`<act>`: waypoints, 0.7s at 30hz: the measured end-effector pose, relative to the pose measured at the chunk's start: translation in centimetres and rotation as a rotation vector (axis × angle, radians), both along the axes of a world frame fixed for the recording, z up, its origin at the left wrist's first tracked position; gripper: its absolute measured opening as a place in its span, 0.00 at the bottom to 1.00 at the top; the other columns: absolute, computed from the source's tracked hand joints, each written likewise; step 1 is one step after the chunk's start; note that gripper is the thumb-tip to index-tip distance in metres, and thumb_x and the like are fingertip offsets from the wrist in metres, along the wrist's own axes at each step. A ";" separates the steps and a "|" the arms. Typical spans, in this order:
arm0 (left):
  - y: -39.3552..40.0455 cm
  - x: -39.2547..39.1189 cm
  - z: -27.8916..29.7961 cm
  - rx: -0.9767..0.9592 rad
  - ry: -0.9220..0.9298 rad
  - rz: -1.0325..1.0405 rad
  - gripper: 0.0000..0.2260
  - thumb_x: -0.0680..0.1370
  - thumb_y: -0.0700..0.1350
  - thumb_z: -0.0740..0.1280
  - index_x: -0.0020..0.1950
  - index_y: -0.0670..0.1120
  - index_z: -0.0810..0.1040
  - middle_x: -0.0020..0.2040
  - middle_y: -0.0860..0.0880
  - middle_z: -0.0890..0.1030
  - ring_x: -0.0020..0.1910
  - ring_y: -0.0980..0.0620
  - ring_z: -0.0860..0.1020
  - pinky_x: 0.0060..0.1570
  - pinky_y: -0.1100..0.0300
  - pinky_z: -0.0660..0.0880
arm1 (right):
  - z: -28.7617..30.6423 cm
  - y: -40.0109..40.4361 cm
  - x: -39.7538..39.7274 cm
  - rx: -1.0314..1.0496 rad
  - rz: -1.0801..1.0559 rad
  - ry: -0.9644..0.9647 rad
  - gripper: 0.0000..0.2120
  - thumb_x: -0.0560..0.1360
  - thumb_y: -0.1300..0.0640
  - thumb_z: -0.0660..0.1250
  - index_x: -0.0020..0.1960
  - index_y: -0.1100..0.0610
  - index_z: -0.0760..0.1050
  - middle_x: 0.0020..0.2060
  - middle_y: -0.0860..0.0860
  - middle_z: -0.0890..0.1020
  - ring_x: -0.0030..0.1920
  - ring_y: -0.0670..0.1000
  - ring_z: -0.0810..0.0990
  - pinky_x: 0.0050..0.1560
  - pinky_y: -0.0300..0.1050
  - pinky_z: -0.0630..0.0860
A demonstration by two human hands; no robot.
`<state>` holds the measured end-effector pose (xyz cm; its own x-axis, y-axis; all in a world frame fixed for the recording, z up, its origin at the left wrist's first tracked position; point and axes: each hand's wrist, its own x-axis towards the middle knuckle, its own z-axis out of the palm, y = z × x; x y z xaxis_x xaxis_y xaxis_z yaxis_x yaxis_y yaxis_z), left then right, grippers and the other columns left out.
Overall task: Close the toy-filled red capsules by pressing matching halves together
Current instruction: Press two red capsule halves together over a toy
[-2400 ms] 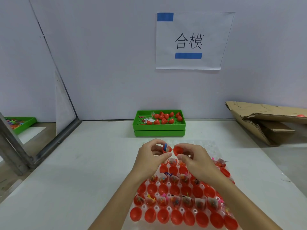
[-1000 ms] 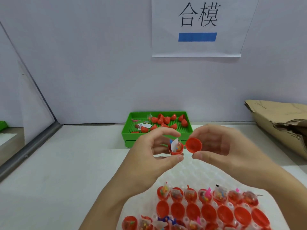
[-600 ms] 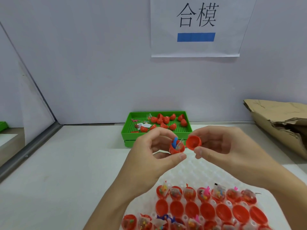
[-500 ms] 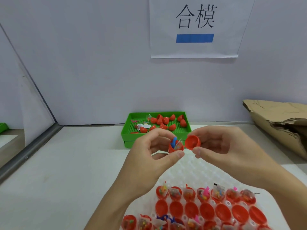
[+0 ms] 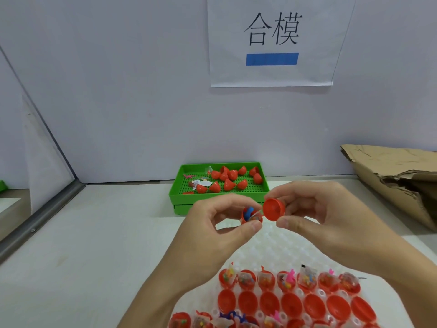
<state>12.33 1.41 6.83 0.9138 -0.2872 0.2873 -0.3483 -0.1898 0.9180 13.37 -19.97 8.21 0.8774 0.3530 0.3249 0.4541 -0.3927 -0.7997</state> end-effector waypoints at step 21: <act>-1.0 -0.7 0.1 0.029 -0.070 0.144 0.12 0.75 0.43 0.74 0.55 0.58 0.83 0.46 0.57 0.84 0.51 0.60 0.81 0.45 0.70 0.79 | 0.1 0.4 -0.2 -0.016 -0.056 -0.051 0.13 0.70 0.57 0.77 0.52 0.45 0.83 0.42 0.46 0.86 0.43 0.49 0.84 0.49 0.42 0.81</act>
